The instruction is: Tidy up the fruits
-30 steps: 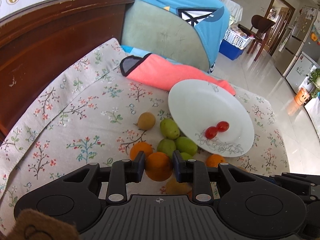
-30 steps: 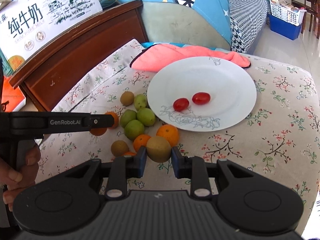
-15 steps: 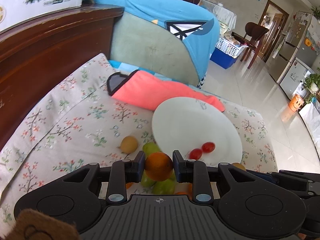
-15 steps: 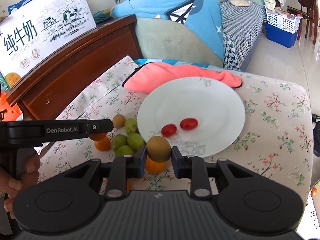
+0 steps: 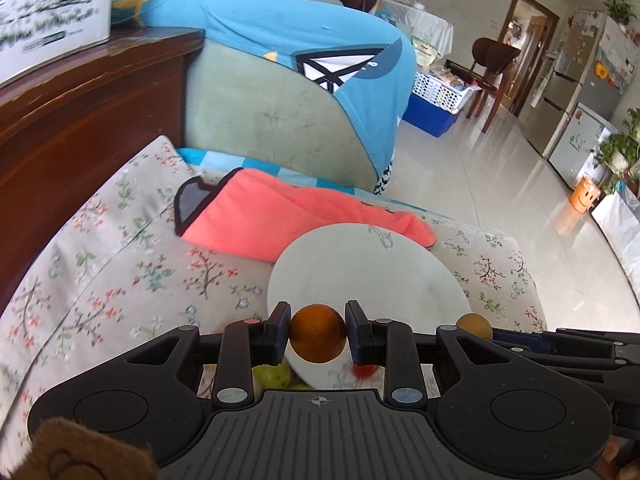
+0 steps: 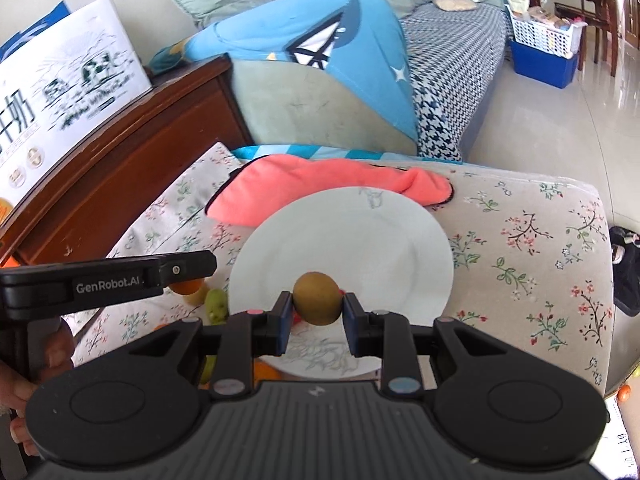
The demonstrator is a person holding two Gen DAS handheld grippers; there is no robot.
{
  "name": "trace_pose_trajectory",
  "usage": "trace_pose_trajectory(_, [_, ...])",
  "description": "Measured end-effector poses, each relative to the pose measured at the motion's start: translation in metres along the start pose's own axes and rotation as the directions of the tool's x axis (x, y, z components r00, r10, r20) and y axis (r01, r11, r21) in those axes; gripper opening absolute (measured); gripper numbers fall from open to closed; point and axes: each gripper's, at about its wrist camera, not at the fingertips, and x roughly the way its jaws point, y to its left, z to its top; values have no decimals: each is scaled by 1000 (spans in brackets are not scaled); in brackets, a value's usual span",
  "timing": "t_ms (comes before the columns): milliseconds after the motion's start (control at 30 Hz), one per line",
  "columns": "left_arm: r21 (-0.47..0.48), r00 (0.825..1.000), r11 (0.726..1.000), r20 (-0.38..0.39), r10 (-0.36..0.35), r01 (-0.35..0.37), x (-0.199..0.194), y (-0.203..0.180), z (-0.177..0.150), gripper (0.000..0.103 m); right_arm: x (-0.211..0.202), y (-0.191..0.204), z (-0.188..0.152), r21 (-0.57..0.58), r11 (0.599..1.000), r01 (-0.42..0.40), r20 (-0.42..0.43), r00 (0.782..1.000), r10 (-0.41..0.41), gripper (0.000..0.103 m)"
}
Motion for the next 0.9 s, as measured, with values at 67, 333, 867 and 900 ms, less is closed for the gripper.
trace_pose_trajectory(67, [10, 1000, 1000, -3, 3, -3, 7, -1, 3, 27, 4, -3, 3, 0, 1000, 6, -1, 1000, -6, 27])
trace_pose_trajectory(333, [15, 1000, 1000, -31, -4, 4, 28, -6, 9, 27, 20, -16, 12, 19, 1000, 25, -19, 1000, -24, 27])
trace_pose_trajectory(867, [7, 996, 1000, -85, 1, 0, 53, -13, 6, 28, 40, -28, 9, 105, 994, 15, -86, 996, -6, 29])
trace_pose_trajectory(900, [7, 997, 1000, -81, 3, -3, 51, -13, 6, 28, 40, -29, 10, 111, 994, 16, -81, 997, -7, 30])
